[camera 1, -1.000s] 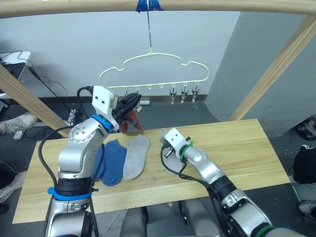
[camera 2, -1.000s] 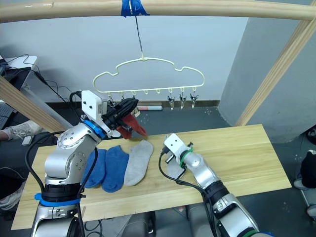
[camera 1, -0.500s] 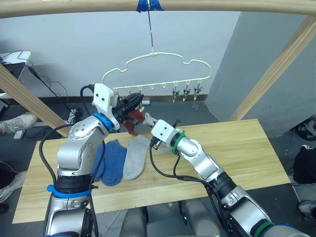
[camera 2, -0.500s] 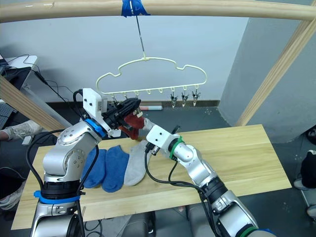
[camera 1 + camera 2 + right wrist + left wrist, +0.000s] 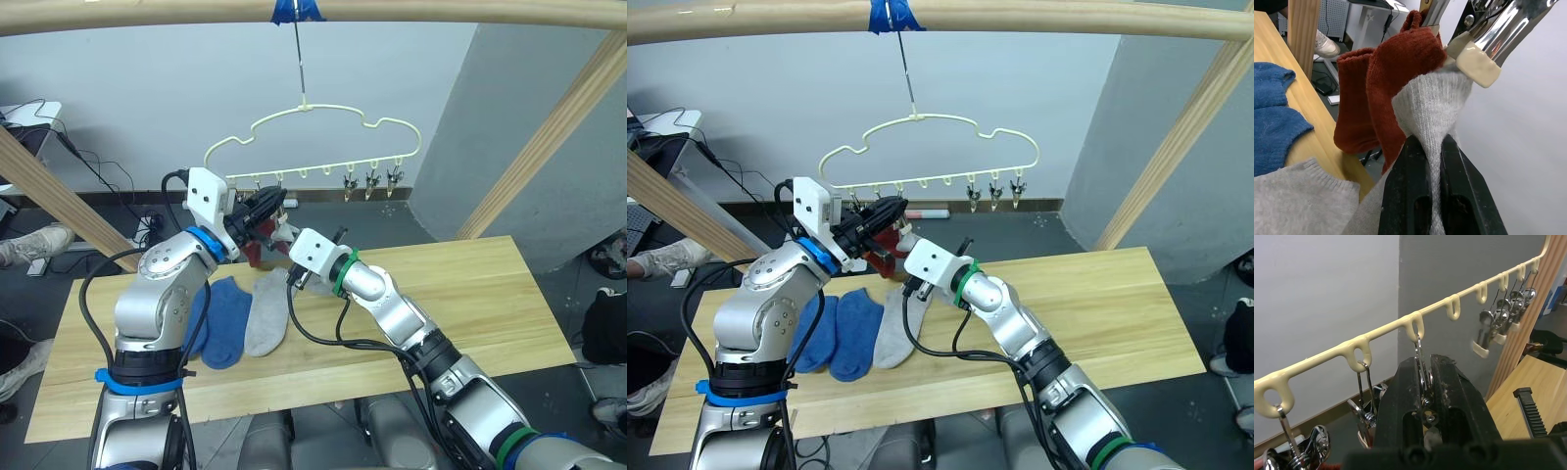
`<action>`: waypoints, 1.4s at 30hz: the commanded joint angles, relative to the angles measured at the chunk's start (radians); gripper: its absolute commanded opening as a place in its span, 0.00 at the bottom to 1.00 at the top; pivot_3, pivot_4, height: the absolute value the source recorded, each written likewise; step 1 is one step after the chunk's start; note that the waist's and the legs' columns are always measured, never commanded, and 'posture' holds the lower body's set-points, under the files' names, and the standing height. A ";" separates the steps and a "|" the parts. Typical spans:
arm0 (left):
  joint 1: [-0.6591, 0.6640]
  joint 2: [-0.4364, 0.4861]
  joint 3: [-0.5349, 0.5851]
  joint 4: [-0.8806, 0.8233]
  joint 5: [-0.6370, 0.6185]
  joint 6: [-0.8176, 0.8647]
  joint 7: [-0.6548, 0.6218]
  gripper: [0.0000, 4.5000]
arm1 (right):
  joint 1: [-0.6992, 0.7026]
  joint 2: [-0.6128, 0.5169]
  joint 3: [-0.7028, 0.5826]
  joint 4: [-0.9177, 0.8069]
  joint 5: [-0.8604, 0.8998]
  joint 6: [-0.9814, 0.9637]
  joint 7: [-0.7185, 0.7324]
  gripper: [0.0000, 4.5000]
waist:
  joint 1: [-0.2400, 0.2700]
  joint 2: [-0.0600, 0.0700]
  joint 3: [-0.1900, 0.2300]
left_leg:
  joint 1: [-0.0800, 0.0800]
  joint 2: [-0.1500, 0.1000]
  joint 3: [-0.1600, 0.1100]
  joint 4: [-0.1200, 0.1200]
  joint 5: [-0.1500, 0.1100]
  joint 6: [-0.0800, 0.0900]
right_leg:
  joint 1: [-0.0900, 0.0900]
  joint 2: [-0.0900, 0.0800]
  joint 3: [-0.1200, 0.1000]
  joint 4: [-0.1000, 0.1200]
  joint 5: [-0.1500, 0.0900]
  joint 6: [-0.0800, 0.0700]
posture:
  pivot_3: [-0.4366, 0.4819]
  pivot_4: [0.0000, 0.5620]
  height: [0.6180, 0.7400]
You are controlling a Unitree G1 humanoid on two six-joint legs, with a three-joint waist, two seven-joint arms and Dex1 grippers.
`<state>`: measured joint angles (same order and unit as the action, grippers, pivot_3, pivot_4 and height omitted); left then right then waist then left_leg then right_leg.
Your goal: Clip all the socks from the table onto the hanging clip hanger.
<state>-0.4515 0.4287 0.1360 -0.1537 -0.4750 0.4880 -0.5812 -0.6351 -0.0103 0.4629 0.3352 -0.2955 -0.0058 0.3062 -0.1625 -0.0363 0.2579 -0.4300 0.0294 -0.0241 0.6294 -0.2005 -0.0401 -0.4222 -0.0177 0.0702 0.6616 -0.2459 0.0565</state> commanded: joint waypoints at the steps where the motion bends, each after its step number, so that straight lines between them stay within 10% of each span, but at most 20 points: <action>1: 0.014 0.000 0.006 -0.031 -0.014 -0.009 -0.009 0.01 | -0.018 0.016 -0.014 -0.020 -0.004 -0.040 -0.018 0.00 | 0.000 0.000 0.000 | 0.000 0.000 0.000 0.000 0.000 0.000 | 0.000 0.000 0.000 0.000 0.000 0.000 | 0.28 0.45 1.00; 18: 0.048 0.005 0.017 -0.026 -0.008 -0.007 0.009 0.01 | -0.029 0.029 -0.022 -0.016 -0.002 -0.072 -0.030 0.00 | -0.001 0.000 0.000 | 0.000 0.000 0.000 0.000 0.000 0.000 | 0.000 0.000 0.000 0.001 0.000 0.000 | 0.28 0.45 1.00; 24: 0.064 0.027 0.014 -0.032 -0.018 0.002 -0.017 0.49 | -0.032 0.034 -0.022 -0.008 0.002 -0.074 -0.022 0.00 | -0.001 0.000 0.000 | 0.000 0.000 0.000 0.000 0.000 0.000 | 0.000 0.000 0.000 0.001 0.000 0.000 | 0.28 0.45 1.00; 34: 0.101 0.065 0.035 -0.078 -0.030 0.022 -0.021 0.49 | -0.026 0.047 -0.021 0.007 0.039 -0.035 0.050 0.00 | 0.004 0.000 0.000 | 0.000 0.000 -0.001 0.000 0.000 0.000 | 0.000 0.000 -0.001 0.001 0.000 0.000 | 0.30 0.43 1.00; 42: 0.133 0.094 0.039 -0.115 -0.032 0.026 -0.033 0.50 | 0.015 0.018 0.006 -0.043 0.030 0.055 0.129 0.56 | 0.014 0.000 0.000 | 0.000 0.000 -0.001 0.000 0.000 0.000 | 0.000 0.000 -0.001 0.001 0.000 0.000 | 0.31 0.42 1.00</action>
<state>-0.3240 0.5067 0.1474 -0.2265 -0.4922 0.5212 -0.6029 -0.6280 0.0110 0.4567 0.3512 -0.2577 0.0379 0.4173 -0.1488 -0.0364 0.2578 -0.4300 0.0295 -0.0248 0.6297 -0.2005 -0.0402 -0.4223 -0.0178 0.0697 0.6628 -0.2456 0.0560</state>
